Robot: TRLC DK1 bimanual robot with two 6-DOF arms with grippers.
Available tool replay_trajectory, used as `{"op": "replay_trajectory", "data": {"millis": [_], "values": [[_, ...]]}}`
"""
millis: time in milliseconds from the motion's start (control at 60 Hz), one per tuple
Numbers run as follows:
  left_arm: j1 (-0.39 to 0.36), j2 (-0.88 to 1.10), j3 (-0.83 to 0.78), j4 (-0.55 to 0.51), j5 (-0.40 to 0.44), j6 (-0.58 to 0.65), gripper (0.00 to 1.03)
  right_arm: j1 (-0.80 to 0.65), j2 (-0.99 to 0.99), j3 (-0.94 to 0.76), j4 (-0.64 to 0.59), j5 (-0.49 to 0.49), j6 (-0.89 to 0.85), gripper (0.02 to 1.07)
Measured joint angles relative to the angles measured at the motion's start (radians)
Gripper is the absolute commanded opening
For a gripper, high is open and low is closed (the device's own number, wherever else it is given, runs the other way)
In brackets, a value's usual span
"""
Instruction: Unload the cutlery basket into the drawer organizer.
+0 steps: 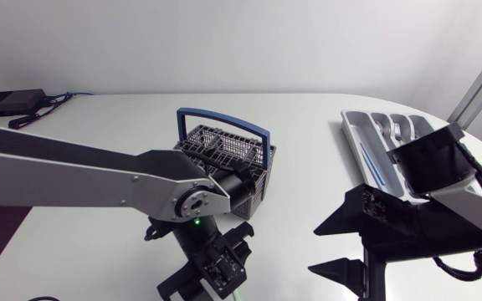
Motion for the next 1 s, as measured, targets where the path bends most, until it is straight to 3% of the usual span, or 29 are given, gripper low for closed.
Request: {"op": "replay_trajectory", "data": {"millis": [450, 717, 783, 1000], "values": [[-0.059, 0.124, 0.093, -0.035, 0.000, 0.044, 0.67, -0.129, 0.010, -0.001, -0.021, -0.056, -0.100, 0.85], [-0.089, 0.179, 0.115, -0.037, -0.021, 0.045, 0.49, -0.226, -0.001, -0.002, -0.076, -0.105, -0.173, 0.85], [-0.096, 0.179, 0.116, -0.031, -0.024, 0.045, 0.39, -0.226, -0.013, -0.004, -0.080, -0.108, -0.175, 0.85], [-0.105, 0.179, 0.116, -0.004, -0.035, 0.045, 0.35, -0.226, -0.039, -0.011, -0.087, -0.117, -0.175, 0.85]]}}
